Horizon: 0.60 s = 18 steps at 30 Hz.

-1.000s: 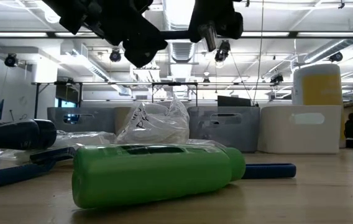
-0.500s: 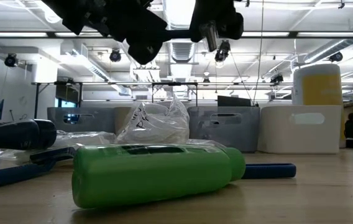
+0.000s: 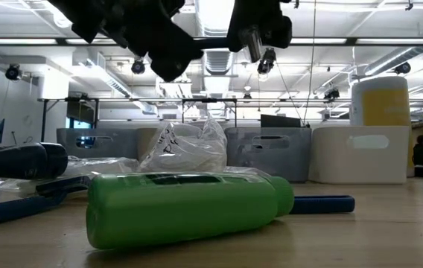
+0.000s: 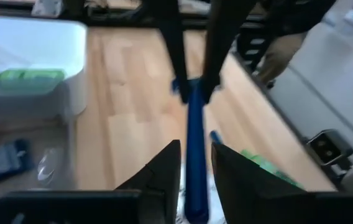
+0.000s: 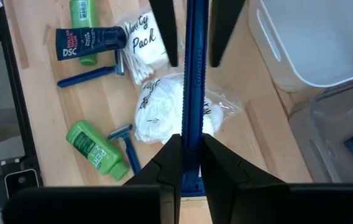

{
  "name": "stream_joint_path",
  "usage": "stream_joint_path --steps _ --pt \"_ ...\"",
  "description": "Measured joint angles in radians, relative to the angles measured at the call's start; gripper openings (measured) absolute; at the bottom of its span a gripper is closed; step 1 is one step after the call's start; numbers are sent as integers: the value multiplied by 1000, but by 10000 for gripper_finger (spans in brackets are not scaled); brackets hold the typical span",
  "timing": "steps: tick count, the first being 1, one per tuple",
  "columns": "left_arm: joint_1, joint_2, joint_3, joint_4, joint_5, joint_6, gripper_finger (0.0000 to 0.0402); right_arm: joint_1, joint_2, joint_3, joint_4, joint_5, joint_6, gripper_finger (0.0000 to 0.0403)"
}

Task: Pick & Place Travel size toiletries
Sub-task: Put the blue razor into the left black bin

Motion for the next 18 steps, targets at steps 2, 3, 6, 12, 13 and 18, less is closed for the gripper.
stream_joint_path --steps 2,3,6,12,13,18 --pt "0 0 -1 -13 -38 2 108 -1 0 0 0 0 0 38" --pt "0 0 -1 -13 -44 5 114 -1 0 0 0 1 0 38" --pt "0 0 2 -8 -53 10 131 -1 0 0 0 -1 0 38" --pt "0 0 15 -2 -42 30 137 -1 0 0 0 -5 0 38" --pt "0 0 15 -9 -35 33 133 -2 0 0 0 -5 -1 38" --pt "1 0 15 -43 -7 57 99 -5 0 0 -1 -5 -1 38"
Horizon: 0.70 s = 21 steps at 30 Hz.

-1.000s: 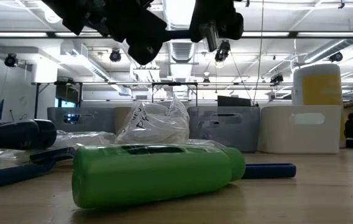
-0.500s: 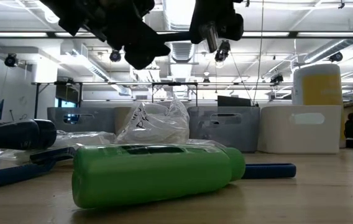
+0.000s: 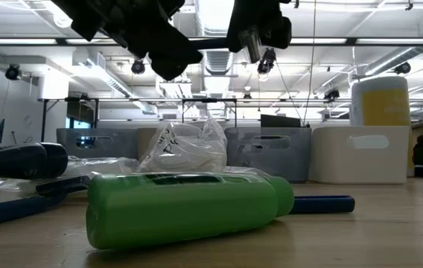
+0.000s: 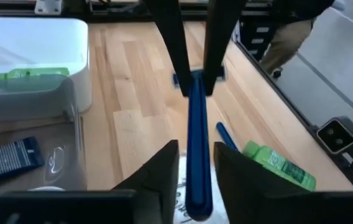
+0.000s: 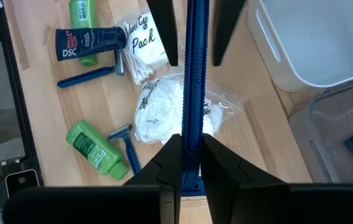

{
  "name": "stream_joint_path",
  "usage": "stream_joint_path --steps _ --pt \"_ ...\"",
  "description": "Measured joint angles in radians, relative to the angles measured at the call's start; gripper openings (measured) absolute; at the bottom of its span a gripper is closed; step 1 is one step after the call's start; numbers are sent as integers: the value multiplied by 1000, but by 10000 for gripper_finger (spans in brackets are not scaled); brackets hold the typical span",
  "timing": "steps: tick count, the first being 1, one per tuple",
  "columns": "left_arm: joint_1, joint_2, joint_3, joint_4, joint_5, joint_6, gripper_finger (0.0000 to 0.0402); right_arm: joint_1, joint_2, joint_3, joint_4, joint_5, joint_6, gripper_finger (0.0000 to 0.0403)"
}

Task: Pick & Place Travel size toiletries
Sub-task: Put the blue razor into the left black bin

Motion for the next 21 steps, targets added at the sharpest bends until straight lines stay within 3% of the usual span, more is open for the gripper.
stream_joint_path --steps 10,21 --pt "0 0 0 -5 3 5 30 0 0 0 -2 0 -4 48" --pt "0 0 0 -60 -84 30 30 -1 -4 0 0 13 0 145"
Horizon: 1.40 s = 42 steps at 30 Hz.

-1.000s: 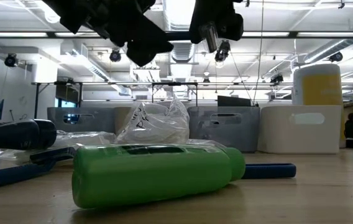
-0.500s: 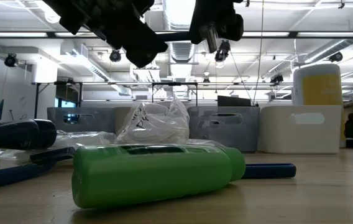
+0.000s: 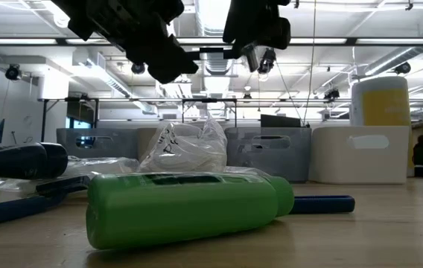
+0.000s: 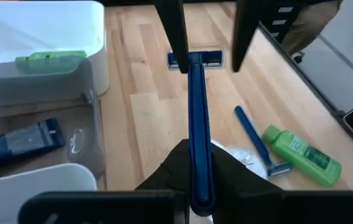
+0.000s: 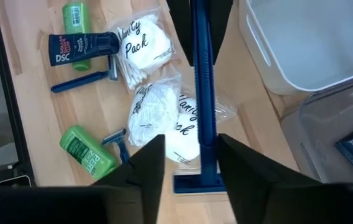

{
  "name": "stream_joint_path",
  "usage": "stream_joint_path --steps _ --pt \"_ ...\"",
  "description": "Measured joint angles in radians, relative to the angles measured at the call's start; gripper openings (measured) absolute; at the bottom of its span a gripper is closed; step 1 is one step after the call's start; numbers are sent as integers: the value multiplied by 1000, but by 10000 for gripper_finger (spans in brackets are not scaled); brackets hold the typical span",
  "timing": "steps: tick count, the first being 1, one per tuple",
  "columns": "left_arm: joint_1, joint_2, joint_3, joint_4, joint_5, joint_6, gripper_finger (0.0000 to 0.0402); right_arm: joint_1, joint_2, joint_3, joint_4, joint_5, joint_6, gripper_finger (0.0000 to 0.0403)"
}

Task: Pick & Place Travel size toiletries
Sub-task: Put the blue razor into the left black bin

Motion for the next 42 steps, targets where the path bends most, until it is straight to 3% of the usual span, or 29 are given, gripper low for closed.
stream_joint_path --steps 5,17,23,28,31,35,42 --pt "0 -2 0 -13 -65 -17 30 0 -13 3 -3 43 0 193" --pt "1 -57 0 -206 -290 -249 30 42 -103 127 -168 388 63 237" --pt "-35 -164 -23 -284 -526 -580 30 73 -135 126 -345 586 287 250" --pt "-136 -291 -80 -410 -798 -954 30 105 -143 124 -467 654 476 254" --pt "-193 -334 -120 -491 -911 -1183 30 111 -144 123 -532 660 562 249" --pt "-245 -342 -166 -557 -999 -1463 30 109 -144 119 -594 660 624 239" --pt "-256 -288 -198 -627 -1021 -1680 30 109 -144 117 -645 657 624 231"
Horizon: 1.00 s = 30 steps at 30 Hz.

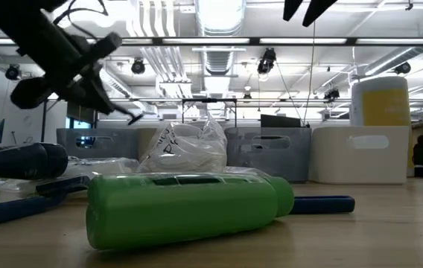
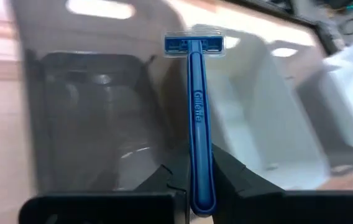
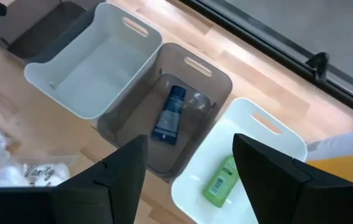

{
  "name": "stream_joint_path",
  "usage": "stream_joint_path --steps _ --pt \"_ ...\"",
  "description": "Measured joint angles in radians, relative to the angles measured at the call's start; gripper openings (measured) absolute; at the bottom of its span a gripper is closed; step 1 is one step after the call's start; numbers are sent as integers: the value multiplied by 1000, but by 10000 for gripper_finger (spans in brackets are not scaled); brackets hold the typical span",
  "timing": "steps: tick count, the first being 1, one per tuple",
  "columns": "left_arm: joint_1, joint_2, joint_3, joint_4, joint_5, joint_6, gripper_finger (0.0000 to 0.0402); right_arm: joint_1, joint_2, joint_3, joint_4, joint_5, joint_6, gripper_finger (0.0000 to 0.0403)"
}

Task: Pick & Place Travel size toiletries
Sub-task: Put the blue razor into the left black bin

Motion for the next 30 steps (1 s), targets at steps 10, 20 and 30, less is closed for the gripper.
stream_joint_path --steps 10,20,30 --pt "49 91 6 -78 6 -49 49 2 0 0 -15 -4 -3 258" --pt "64 151 13 -32 65 -82 124 2 0 0 -16 -7 -27 280" --pt "55 104 76 -40 215 140 191 7 0 0 -24 -43 -76 298"
